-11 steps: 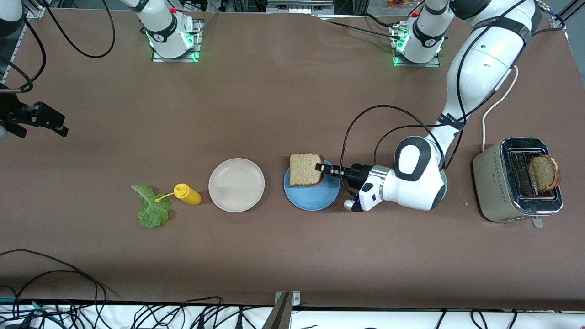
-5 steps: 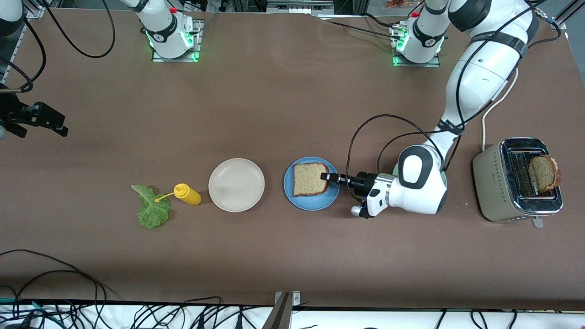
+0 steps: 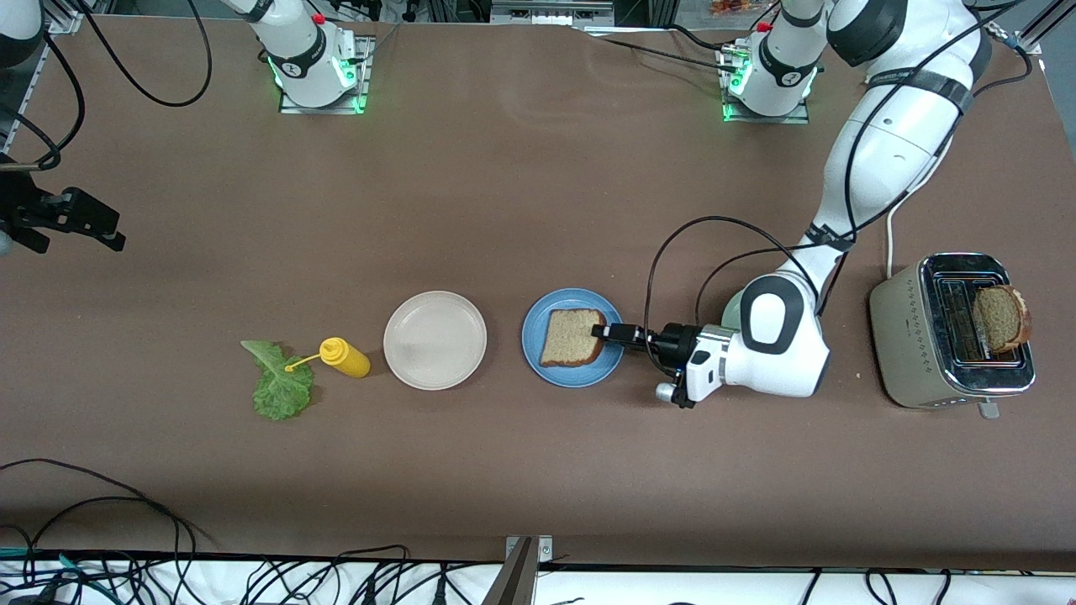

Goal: Make sandwich in blue plate with both arms

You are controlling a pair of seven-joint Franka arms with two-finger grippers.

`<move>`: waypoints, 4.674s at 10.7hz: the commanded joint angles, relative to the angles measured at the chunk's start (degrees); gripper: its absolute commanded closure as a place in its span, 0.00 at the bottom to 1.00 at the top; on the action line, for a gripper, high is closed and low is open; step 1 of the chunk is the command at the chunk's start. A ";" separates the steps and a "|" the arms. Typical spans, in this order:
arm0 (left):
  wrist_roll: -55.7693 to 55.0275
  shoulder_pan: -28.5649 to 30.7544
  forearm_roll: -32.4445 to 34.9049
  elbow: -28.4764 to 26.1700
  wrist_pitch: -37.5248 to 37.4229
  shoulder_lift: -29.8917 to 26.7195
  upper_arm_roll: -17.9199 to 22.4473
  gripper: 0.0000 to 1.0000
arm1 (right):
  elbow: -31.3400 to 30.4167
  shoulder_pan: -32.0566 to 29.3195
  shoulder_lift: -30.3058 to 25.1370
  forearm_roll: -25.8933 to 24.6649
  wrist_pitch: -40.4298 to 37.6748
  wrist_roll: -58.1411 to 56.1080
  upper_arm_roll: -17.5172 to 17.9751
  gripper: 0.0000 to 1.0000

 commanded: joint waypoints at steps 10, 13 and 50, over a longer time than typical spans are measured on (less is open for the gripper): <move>0.37 4.22 29.95 0.63 -7.31 -12.48 1.61 0.00 | 0.90 0.20 0.16 -0.99 -1.12 0.59 0.22 0.00; -5.78 4.22 43.75 0.45 -12.68 -21.44 1.61 0.00 | 0.90 0.20 0.16 -0.99 -1.03 0.59 0.22 0.00; -14.23 -5.01 52.23 -11.33 -24.72 -54.25 16.73 0.00 | -13.93 -3.31 14.13 4.10 19.84 6.45 5.13 0.00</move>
